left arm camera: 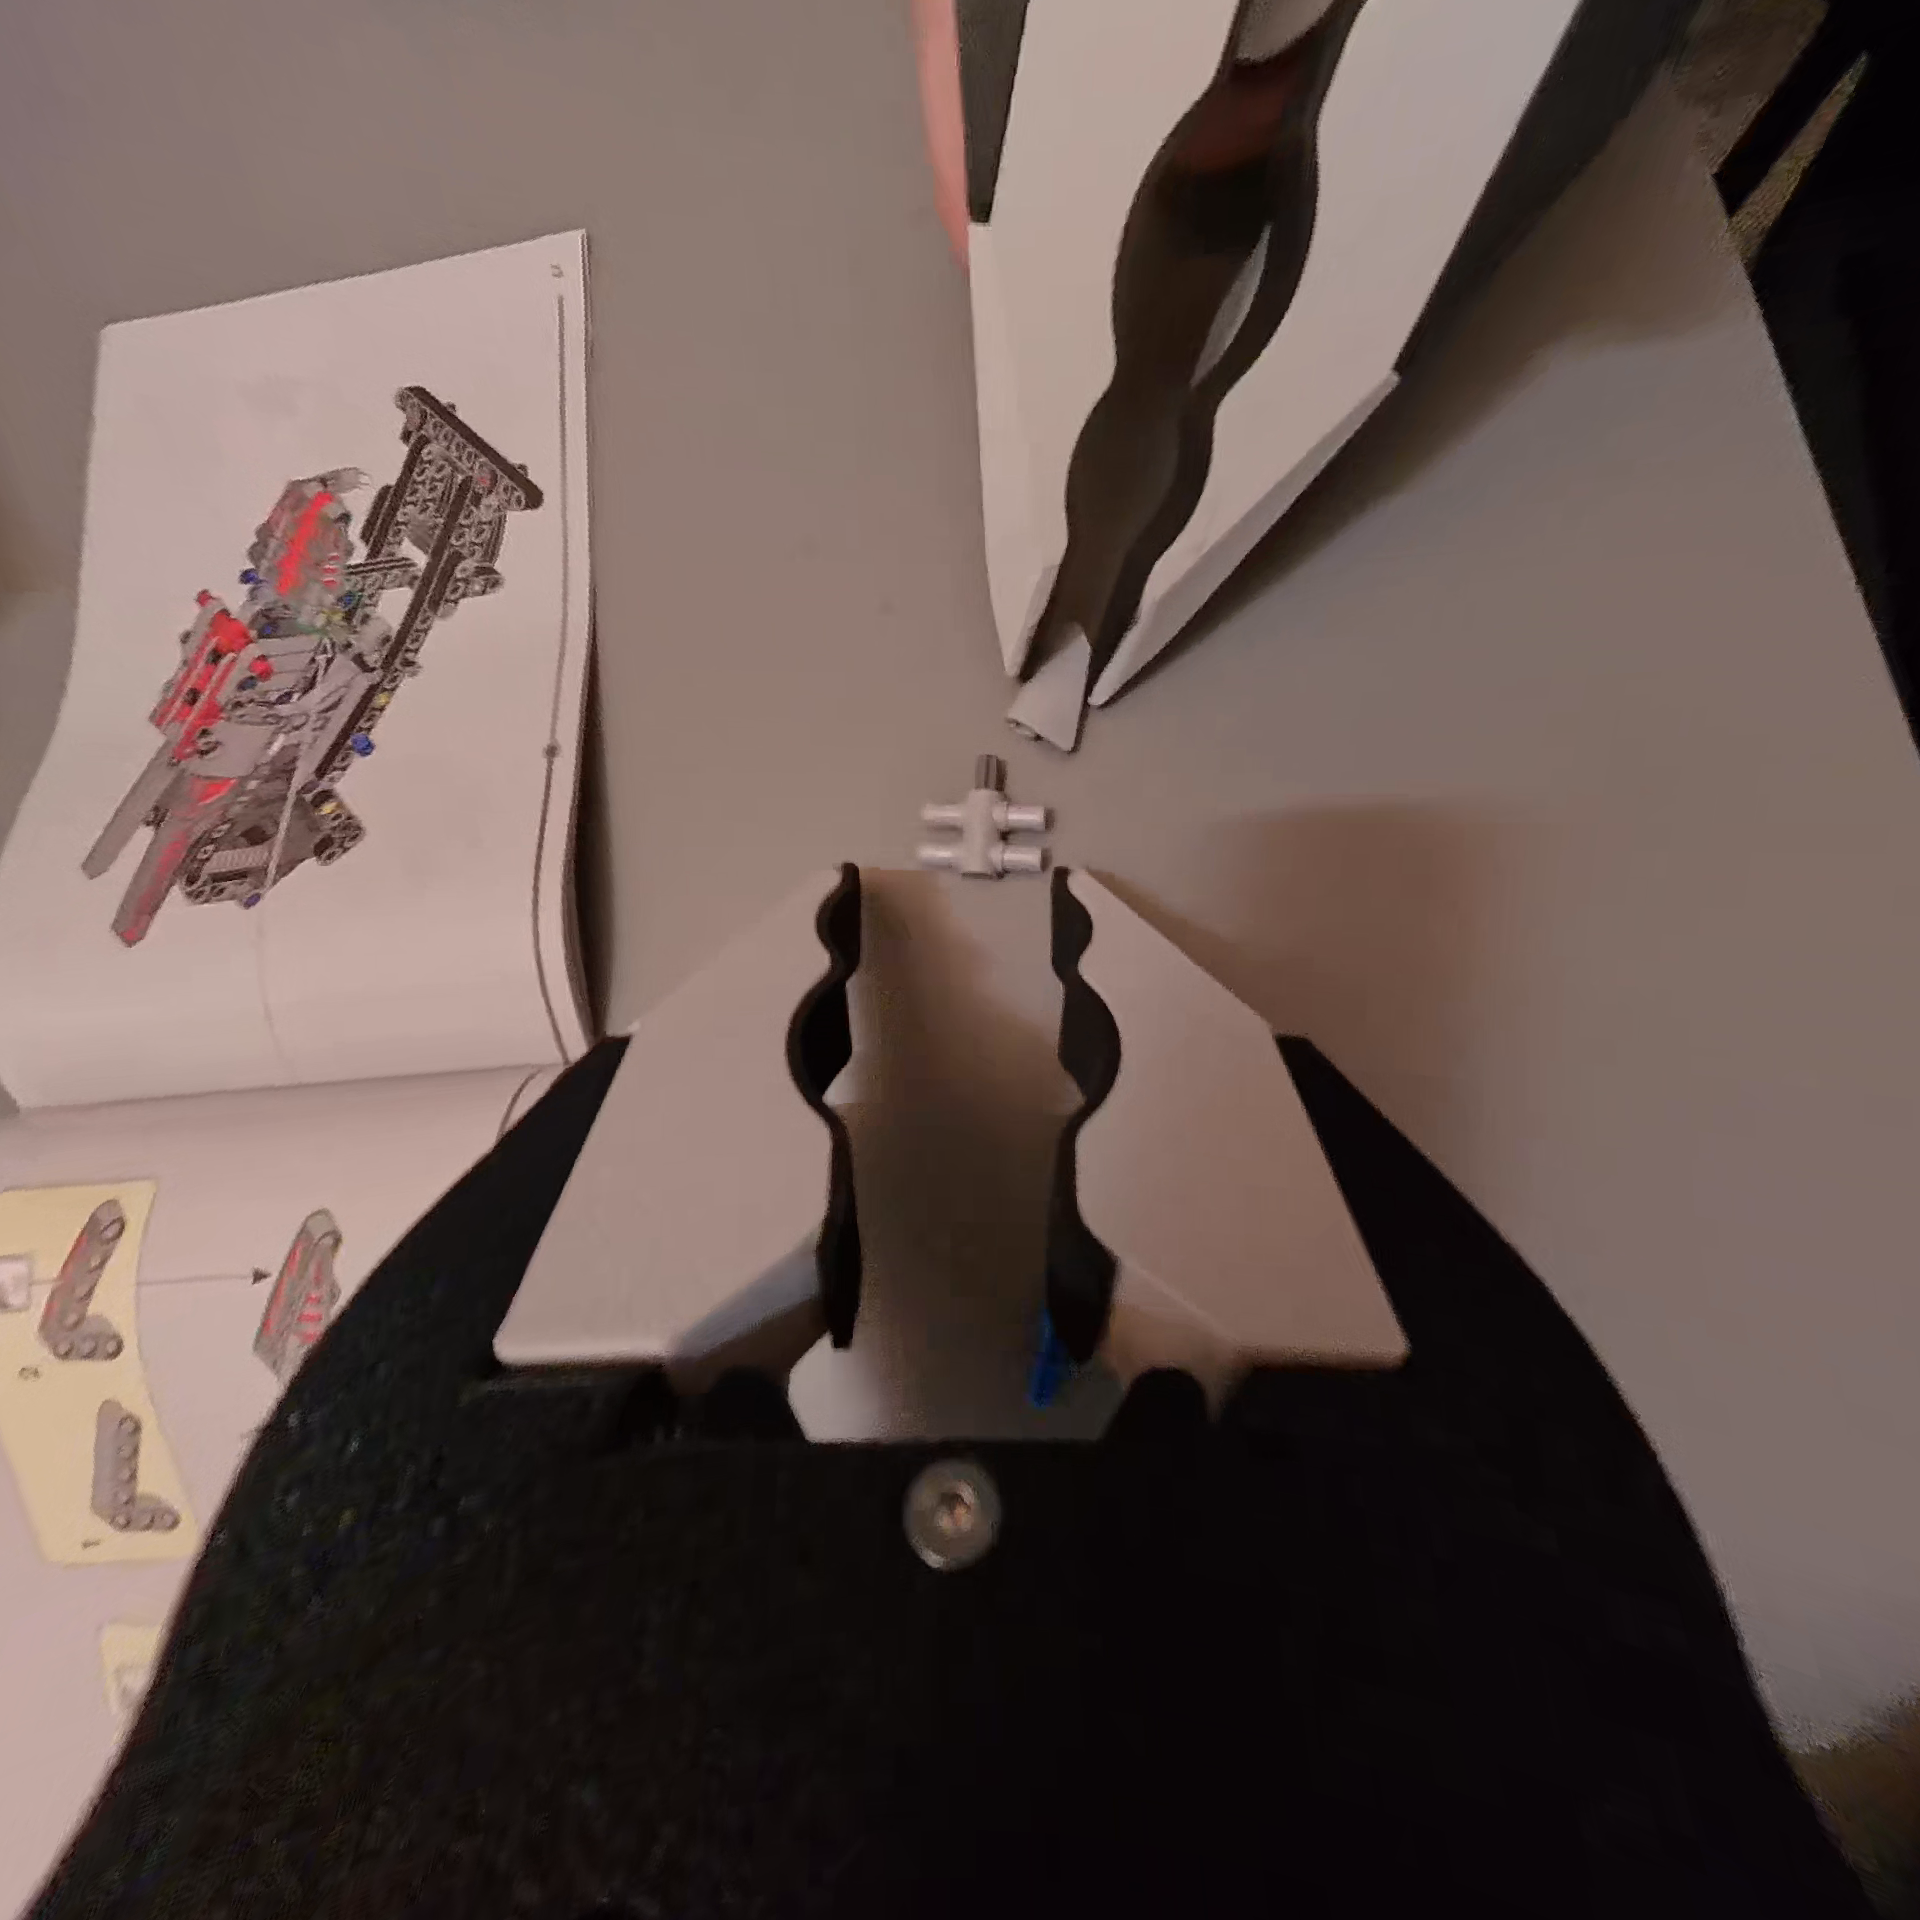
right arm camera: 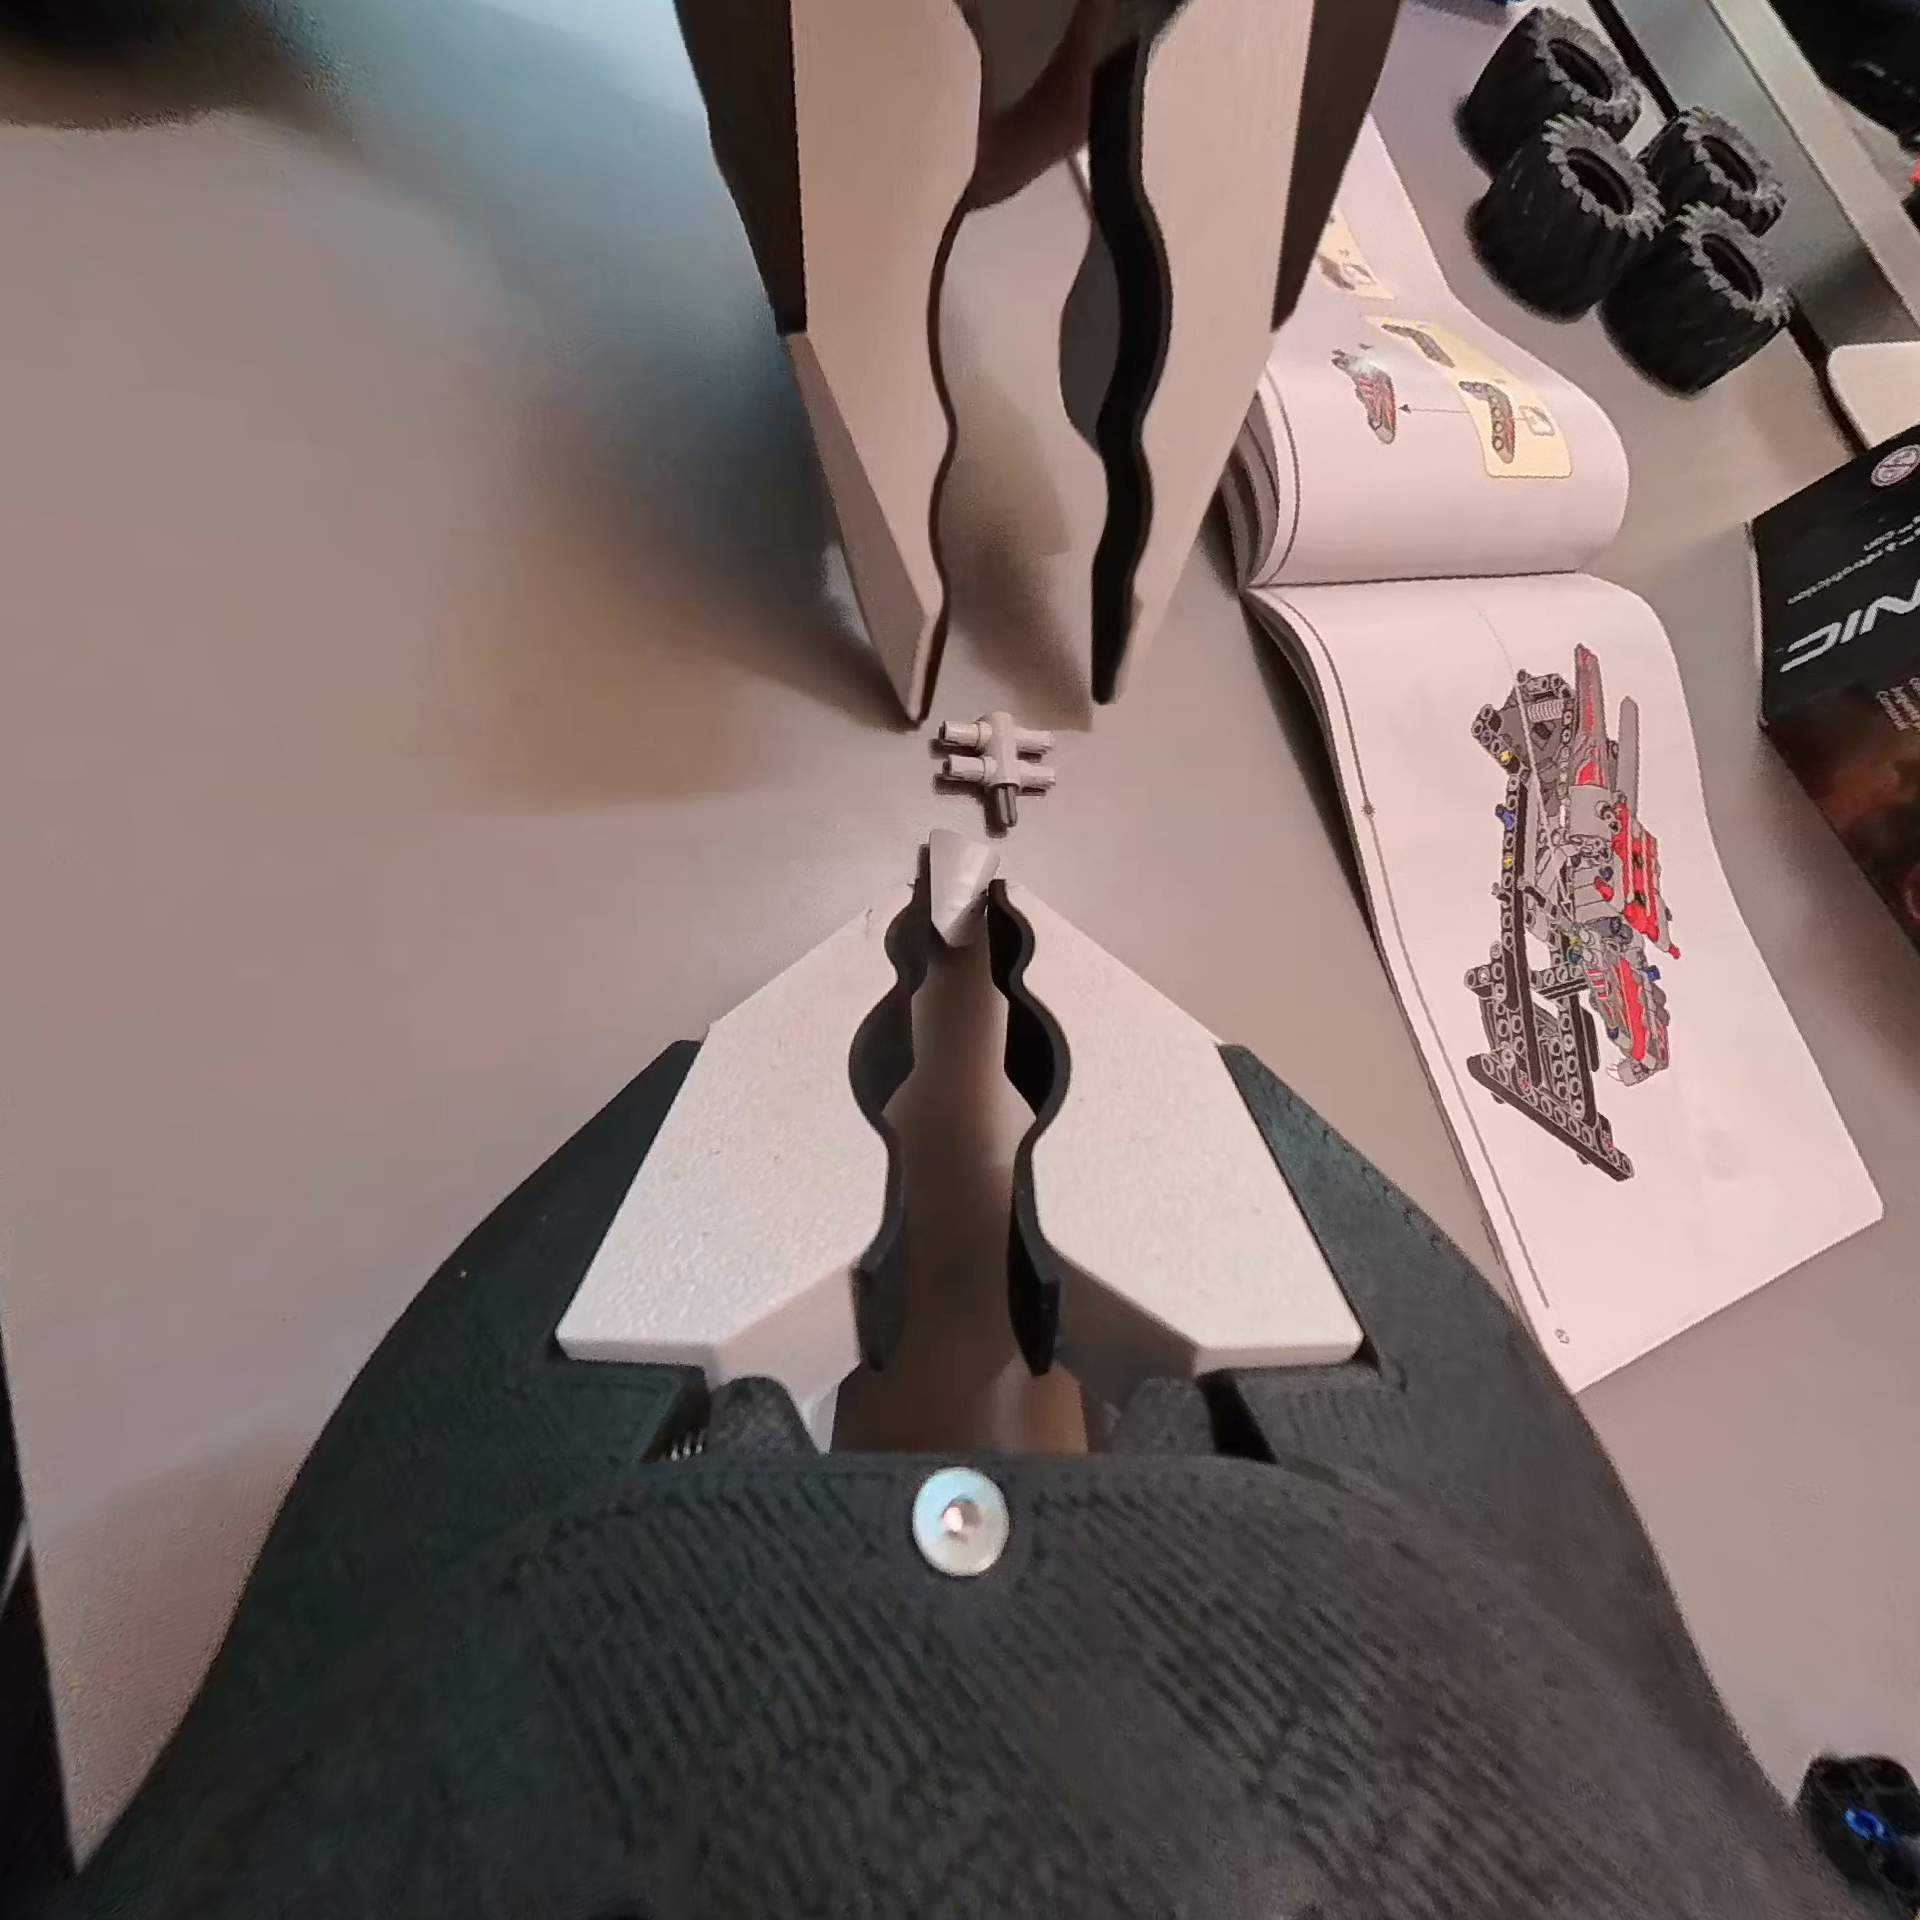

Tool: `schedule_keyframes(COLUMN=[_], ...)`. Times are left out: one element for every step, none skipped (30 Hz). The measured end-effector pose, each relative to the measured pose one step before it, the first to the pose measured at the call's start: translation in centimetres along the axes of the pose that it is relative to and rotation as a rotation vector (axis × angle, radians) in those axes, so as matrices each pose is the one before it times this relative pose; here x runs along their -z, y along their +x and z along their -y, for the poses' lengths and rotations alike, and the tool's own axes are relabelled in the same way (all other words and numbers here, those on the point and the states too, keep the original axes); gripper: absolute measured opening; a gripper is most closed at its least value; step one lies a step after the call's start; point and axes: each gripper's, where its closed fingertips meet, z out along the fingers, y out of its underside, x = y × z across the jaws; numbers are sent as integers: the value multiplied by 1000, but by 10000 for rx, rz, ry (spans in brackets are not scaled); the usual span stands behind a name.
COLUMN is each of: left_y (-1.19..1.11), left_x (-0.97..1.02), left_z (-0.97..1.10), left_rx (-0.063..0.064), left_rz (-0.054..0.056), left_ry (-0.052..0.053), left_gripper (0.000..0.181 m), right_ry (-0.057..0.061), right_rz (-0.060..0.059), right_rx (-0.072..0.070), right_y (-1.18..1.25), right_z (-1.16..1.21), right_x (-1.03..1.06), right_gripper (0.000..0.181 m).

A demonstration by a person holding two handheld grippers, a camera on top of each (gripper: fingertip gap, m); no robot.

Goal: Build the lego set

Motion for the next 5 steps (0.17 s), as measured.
schedule_keyframes(left_y=[-22,0,125,145,48], left_x=[-81,-101,-54,-68,-72], left_z=[75,-99,47,64,75], left_rx=[45,45,66,32,33], left_rz=[-95,-110,-170,-151,-61], left_ry=[68,-35,52,64,93], left_gripper=[34,33,30,27,26], right_ry=[30,28,37,37,41], right_rz=[73,75,73,66,73], right_rx=[5,11,6,-12,-32], right_y=[94,107,112,117,105], right_z=[-24,-27,-10,-5,7], right_x=[-14,0,-28,-36,-33], right_gripper=[9,9,9,9,9])
